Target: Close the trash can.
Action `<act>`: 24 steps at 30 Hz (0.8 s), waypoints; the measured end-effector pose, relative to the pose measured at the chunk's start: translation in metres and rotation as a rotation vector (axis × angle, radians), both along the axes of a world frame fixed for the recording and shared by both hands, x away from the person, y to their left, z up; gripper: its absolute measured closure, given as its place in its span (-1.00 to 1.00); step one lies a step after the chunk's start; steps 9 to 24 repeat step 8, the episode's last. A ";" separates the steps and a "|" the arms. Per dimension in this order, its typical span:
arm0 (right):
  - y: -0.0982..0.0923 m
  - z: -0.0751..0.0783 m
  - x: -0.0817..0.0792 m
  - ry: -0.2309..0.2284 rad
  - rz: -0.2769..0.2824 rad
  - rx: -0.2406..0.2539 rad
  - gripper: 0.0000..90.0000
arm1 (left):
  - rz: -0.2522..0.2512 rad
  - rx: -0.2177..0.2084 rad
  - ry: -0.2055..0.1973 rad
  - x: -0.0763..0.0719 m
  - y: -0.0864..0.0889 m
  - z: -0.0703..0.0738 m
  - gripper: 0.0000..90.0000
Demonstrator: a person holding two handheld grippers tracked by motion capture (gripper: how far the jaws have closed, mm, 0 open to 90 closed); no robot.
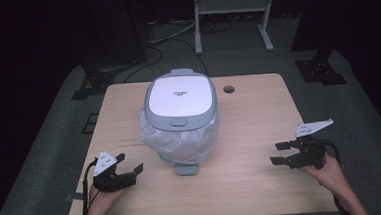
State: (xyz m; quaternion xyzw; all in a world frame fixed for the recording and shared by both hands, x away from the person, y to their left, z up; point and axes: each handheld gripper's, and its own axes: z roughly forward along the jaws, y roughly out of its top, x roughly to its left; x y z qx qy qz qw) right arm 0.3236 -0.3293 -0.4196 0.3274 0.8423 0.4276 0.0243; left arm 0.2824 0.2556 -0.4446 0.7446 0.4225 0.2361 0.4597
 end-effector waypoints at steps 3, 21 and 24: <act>-0.001 -0.002 -0.004 -0.006 -0.008 0.010 -0.39 | 0.001 0.001 0.005 0.000 -0.002 -0.001 -0.59; 0.001 -0.001 -0.013 -0.055 -0.032 0.063 -0.44 | 0.006 0.000 -0.005 0.000 -0.002 0.000 -0.59; 0.001 -0.001 -0.013 -0.055 -0.032 0.063 -0.44 | 0.006 0.000 -0.005 0.000 -0.002 0.000 -0.59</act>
